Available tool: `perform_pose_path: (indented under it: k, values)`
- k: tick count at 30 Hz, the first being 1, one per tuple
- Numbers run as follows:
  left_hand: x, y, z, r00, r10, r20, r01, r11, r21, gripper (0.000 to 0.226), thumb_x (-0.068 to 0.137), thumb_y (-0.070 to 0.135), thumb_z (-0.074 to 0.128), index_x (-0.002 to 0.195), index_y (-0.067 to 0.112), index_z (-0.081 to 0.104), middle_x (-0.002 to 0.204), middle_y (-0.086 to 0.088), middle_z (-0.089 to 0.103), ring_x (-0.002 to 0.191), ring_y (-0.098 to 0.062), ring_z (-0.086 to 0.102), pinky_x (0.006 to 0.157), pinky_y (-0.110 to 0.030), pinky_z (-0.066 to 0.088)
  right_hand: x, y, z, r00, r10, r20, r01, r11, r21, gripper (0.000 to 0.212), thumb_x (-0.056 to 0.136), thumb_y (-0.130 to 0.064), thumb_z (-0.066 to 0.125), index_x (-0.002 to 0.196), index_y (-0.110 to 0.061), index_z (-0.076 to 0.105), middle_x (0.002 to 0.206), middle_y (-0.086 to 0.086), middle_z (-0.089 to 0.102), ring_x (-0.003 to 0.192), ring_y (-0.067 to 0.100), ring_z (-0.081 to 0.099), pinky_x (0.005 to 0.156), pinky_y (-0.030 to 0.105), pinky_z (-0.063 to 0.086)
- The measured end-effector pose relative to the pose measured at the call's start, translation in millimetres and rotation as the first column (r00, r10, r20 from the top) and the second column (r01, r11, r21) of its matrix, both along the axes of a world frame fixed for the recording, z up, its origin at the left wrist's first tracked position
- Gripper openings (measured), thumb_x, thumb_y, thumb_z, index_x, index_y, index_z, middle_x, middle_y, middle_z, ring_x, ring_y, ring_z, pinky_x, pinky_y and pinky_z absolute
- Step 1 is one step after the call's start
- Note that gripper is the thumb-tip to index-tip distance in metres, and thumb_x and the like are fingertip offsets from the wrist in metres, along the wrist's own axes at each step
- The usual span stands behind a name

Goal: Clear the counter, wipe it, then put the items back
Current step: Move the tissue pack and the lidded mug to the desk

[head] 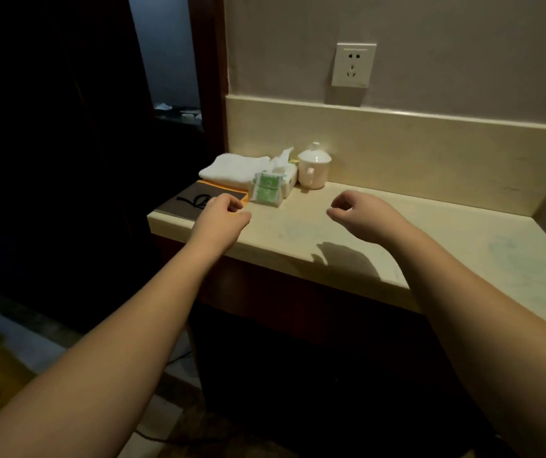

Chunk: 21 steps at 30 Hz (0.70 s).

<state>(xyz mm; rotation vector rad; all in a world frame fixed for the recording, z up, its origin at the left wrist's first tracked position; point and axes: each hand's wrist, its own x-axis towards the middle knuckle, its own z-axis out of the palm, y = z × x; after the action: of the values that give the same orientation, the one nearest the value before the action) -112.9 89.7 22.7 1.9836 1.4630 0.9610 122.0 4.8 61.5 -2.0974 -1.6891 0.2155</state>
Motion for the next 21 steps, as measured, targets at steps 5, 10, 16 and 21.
perform_pose_path:
  k: [5, 10, 16, 21]
  values:
    - [17.5, 56.5, 4.3, 0.997, 0.045, -0.069, -0.046, 0.999, -0.024, 0.042, 0.087, 0.039, 0.065, 0.119, 0.014, 0.056, 0.120, -0.002, 0.055, 0.095, -0.020, 0.057, 0.082, -0.043, 0.055, 22.2, 68.7, 5.4, 0.999, -0.013, -0.037, 0.011, 0.999, -0.045, 0.032, 0.092, -0.034, 0.049, 0.110, -0.011, 0.063, 0.106, 0.008, 0.066, 0.089, 0.023, 0.057, 0.079, 0.035, 0.046]
    - [38.7, 107.4, 2.8, 0.991, 0.008, -0.137, -0.017, 0.998, -0.065, 0.057, 0.082, 0.043, 0.070, 0.128, 0.014, 0.051, 0.127, -0.003, 0.056, 0.108, -0.021, 0.056, 0.091, -0.043, 0.051, 42.6, 127.7, -4.0, 0.975, -0.031, -0.218, 0.005, 0.993, -0.117, 0.032, 0.091, -0.036, 0.050, 0.107, -0.012, 0.064, 0.100, 0.009, 0.065, 0.092, 0.027, 0.062, 0.073, 0.033, 0.048]
    - [58.7, 151.6, 1.5, 0.961, -0.074, -0.266, 0.055, 0.995, -0.079, 0.079, 0.079, 0.044, 0.071, 0.144, 0.016, 0.037, 0.145, -0.003, 0.038, 0.133, -0.024, 0.035, 0.108, -0.043, 0.037, 51.6, 175.1, -20.0, 0.852, -0.069, -0.519, -0.019, 0.987, -0.162, 0.013, 0.090, -0.031, 0.056, 0.090, -0.019, 0.060, 0.092, 0.004, 0.063, 0.077, 0.017, 0.058, 0.067, 0.029, 0.046]
    - [67.8, 167.5, 3.3, 0.929, -0.130, -0.347, 0.100, 0.990, -0.103, 0.080, 0.079, 0.043, 0.072, 0.146, 0.018, 0.035, 0.145, -0.002, 0.035, 0.133, -0.022, 0.032, 0.109, -0.042, 0.033, 53.6, 192.5, -24.3, 0.726, -0.113, -0.679, -0.054, 0.974, -0.221, 0.023, 0.094, -0.033, 0.052, 0.107, -0.015, 0.058, 0.088, 0.002, 0.067, 0.068, 0.014, 0.059, 0.058, 0.024, 0.044]
